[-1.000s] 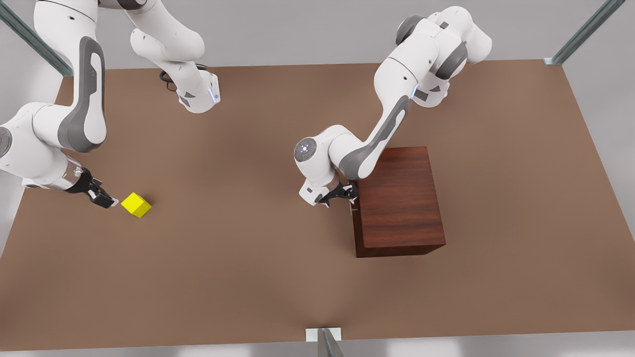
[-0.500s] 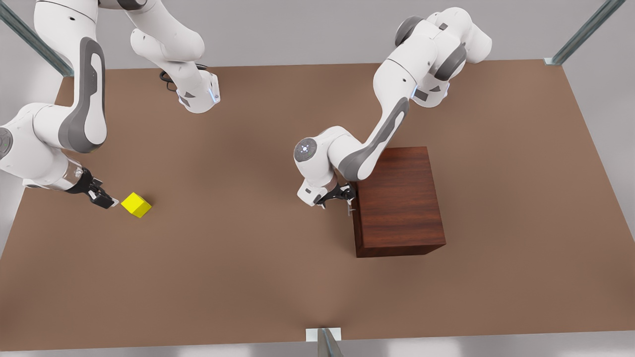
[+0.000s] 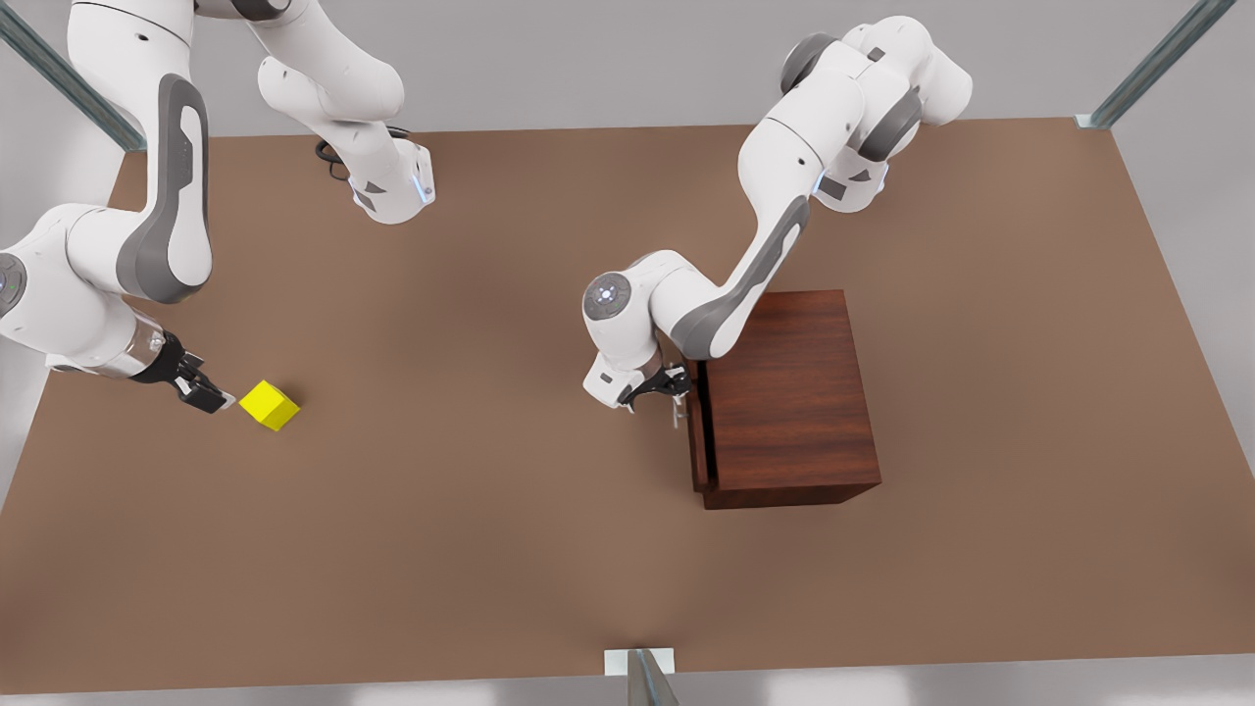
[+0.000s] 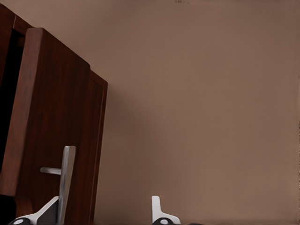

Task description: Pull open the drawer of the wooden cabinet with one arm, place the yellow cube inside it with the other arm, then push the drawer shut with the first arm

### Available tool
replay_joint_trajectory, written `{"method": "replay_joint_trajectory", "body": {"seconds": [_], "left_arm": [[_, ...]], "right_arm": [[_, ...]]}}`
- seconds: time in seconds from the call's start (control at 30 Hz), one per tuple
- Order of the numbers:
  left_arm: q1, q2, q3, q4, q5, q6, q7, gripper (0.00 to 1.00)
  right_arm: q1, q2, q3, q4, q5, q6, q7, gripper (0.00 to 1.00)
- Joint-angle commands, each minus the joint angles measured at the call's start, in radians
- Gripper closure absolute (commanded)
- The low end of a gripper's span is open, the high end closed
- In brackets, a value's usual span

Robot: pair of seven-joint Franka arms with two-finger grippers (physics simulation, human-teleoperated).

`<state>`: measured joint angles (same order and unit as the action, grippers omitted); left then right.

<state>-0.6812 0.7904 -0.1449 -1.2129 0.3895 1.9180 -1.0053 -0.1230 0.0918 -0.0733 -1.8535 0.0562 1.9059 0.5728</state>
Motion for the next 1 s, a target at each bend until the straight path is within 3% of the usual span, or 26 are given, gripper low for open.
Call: {"method": "replay_joint_trajectory", "body": {"seconds": [0.0,0.97], "left_arm": [[-0.008,0.0,-0.01,-0.004,-0.024,0.001,-0.029,0.0],[-0.009,0.032,-0.053,0.072,-0.029,0.033,-0.058,0.0]], "right_arm": [[0.0,0.0,0.0,0.0,0.001,0.001,0.004,0.0],[0.0,0.0,0.0,0.002,-0.001,-0.001,0.004,0.0]]}}
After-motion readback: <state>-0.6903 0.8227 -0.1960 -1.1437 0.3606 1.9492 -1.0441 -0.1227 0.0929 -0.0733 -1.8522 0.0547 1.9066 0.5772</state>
